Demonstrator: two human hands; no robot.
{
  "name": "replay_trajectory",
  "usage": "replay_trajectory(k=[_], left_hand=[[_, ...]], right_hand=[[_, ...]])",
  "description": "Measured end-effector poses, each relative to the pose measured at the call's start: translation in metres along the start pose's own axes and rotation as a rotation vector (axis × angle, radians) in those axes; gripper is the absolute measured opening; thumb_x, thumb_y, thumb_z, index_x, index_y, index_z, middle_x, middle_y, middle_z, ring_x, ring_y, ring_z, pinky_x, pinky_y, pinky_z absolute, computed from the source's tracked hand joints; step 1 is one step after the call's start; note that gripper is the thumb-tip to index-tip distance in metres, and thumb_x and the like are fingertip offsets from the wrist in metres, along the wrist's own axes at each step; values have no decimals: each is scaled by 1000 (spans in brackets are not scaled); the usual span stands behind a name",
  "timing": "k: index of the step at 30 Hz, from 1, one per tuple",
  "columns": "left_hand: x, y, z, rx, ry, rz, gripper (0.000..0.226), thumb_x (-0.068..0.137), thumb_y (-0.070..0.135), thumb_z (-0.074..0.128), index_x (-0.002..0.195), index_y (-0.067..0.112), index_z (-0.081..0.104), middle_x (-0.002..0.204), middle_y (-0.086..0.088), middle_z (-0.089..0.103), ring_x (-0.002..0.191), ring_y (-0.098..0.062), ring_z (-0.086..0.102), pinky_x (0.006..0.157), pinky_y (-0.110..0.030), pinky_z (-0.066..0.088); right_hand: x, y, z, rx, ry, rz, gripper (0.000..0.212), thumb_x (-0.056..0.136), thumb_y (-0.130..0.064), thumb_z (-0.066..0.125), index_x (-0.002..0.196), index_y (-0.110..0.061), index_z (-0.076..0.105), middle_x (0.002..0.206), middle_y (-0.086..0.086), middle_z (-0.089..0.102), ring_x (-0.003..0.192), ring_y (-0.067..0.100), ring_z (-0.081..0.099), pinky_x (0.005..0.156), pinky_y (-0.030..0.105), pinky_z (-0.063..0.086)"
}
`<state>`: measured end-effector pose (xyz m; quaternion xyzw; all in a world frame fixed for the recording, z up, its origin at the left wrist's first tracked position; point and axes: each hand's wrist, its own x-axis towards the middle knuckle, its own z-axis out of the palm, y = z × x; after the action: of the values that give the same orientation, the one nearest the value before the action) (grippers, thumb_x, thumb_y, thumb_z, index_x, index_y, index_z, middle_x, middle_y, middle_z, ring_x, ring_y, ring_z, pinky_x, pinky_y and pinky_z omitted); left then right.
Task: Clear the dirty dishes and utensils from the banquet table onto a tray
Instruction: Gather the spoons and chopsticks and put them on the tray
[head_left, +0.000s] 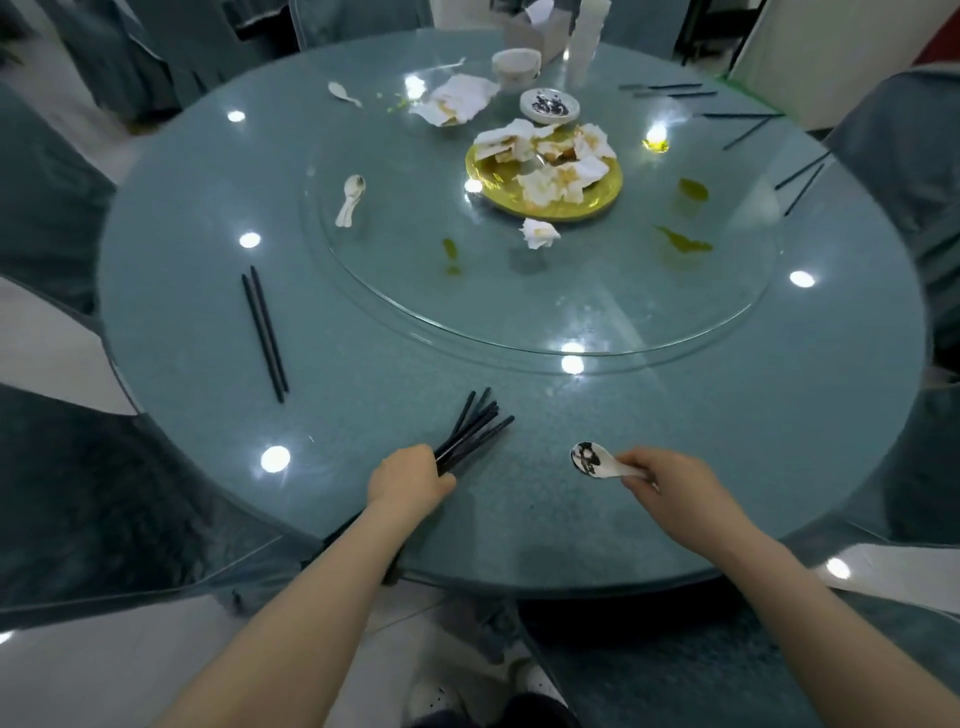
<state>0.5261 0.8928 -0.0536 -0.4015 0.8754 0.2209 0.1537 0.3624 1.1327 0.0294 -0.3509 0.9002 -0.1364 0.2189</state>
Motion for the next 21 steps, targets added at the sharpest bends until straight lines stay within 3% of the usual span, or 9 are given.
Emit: replay_trajectory(k=[5, 8, 11, 14, 17, 21], left_hand=[[7, -42, -37, -100, 114, 10, 21, 88, 33, 50, 78, 15, 49, 70, -1, 51, 69, -25, 52, 54, -30, 35], [12, -68, -55, -149, 209, -72, 17, 89, 26, 48, 89, 10, 49, 70, -5, 54, 63, -24, 50, 50, -31, 32], [23, -98, -74, -254, 309, -167, 15, 90, 24, 49, 98, 12, 44, 77, -10, 59, 70, -31, 57, 56, -34, 41], [41, -127, -92, -364, 386, -227, 14, 91, 20, 49, 101, 11, 44, 75, -6, 55, 71, -29, 55, 58, -36, 41], [64, -153, -110, -430, 397, -303, 14, 93, 17, 47, 104, 8, 45, 75, -8, 54, 67, -27, 52, 55, -35, 38], [95, -179, -135, -509, 359, -402, 14, 95, 13, 44, 107, 7, 44, 83, -15, 56, 72, -33, 58, 60, -42, 49]], right_hand=[[24, -31, 16, 38, 44, -1, 19, 92, -19, 55, 106, -23, 67, 77, -9, 59, 74, 16, 53, 61, 27, 33], [40, -49, 24, 79, 55, 8, 17, 92, -18, 55, 103, -23, 67, 76, -8, 57, 76, 17, 55, 61, 26, 31], [65, -70, 28, 120, 62, -6, 18, 92, -16, 55, 103, -23, 67, 81, -6, 61, 78, 17, 55, 64, 26, 33], [94, -93, 30, 98, 48, -44, 19, 93, -17, 54, 106, -21, 67, 91, -1, 68, 83, 19, 57, 64, 26, 33], [122, -115, 35, 100, 48, -33, 20, 93, -18, 54, 107, -23, 66, 94, -1, 68, 87, 20, 58, 64, 28, 34], [167, -143, 35, 112, 22, -26, 20, 92, -18, 53, 110, -20, 64, 98, 3, 69, 91, 25, 59, 71, 31, 41]])
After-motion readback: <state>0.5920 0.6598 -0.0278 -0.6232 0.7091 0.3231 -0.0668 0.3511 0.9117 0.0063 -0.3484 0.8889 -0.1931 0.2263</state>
